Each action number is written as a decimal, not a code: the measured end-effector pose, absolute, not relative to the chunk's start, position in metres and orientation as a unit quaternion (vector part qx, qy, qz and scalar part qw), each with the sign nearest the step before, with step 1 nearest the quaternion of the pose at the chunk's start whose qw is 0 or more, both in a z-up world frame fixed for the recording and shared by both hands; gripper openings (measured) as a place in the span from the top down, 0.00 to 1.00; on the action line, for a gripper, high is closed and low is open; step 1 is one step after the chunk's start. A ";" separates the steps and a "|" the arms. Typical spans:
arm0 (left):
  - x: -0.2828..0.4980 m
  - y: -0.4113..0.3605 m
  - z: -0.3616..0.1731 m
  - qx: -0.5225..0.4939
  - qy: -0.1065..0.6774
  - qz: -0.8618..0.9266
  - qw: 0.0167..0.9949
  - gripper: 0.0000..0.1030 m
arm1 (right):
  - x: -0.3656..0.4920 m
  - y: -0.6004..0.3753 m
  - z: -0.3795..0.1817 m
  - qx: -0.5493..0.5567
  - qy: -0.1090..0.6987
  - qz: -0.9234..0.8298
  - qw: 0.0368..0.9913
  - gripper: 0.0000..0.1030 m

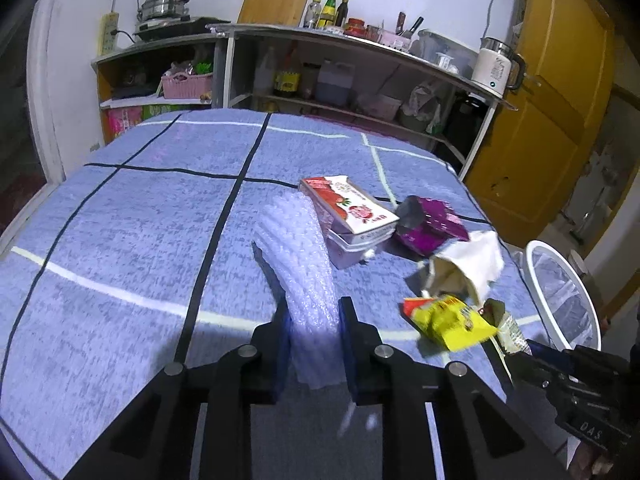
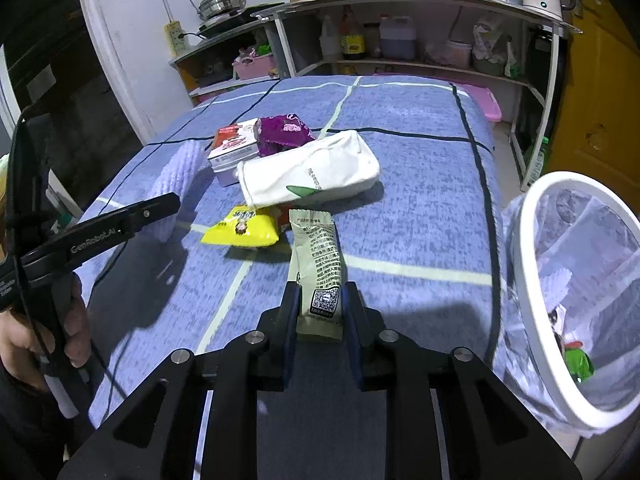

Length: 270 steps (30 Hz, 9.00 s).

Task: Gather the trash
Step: 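Grasp the white foam net sleeve with the left tool while the right tool grasps the beige snack wrapper, then carry the foam sleeve and beige wrapper over the trash bin and open both tools, then move both open tools back over the table, then grasp the yellow snack bag with the left tool while the right tool grasps the white paper bag, then carry the yellow bag and white paper bag over the trash bin and open both tools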

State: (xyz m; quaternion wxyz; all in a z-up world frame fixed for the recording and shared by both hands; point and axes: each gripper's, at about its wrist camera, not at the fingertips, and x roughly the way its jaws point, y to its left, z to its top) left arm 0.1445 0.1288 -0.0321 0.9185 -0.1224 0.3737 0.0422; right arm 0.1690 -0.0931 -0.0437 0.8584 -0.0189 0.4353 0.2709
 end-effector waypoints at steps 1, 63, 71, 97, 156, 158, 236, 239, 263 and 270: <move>0.140 0.126 -0.030 -0.121 0.371 0.039 0.920 0.78 | 0.165 -0.096 -0.042 -0.018 0.433 0.270 0.860 0.79; 0.201 -0.136 -0.006 -0.015 0.370 -0.219 0.903 0.78 | 0.161 -0.308 -0.022 0.073 0.405 0.084 0.908 0.79; 0.212 -0.151 -0.018 -0.011 0.381 -0.236 0.894 0.78 | 0.173 -0.316 -0.030 0.076 0.414 0.079 0.904 0.79; 0.185 -0.123 -0.001 -0.017 0.362 -0.208 0.909 0.63 | 0.153 -0.298 -0.017 0.083 0.400 0.100 0.907 0.69; 0.153 0.043 -0.022 -0.102 0.375 -0.045 0.920 0.39 | 0.131 -0.176 -0.010 0.022 0.393 0.230 0.890 0.52; 0.163 0.042 -0.026 -0.106 0.381 -0.040 0.917 0.39 | 0.133 -0.175 -0.010 0.021 0.394 0.229 0.890 0.52; 0.140 0.101 -0.022 -0.106 0.369 -0.008 0.923 0.53 | 0.233 -0.083 -0.026 -0.020 0.402 0.280 0.872 0.83; 0.138 0.094 -0.017 -0.101 0.367 -0.012 0.925 0.53 | 0.224 -0.094 -0.021 -0.011 0.398 0.278 0.874 0.83; 0.161 -0.038 0.020 -0.039 0.342 -0.131 0.930 0.53 | 0.174 -0.249 0.005 0.071 0.369 0.155 0.914 0.83; 0.179 -0.079 0.016 -0.030 0.346 -0.171 0.922 0.53 | 0.172 -0.293 0.000 0.089 0.371 0.112 0.918 0.83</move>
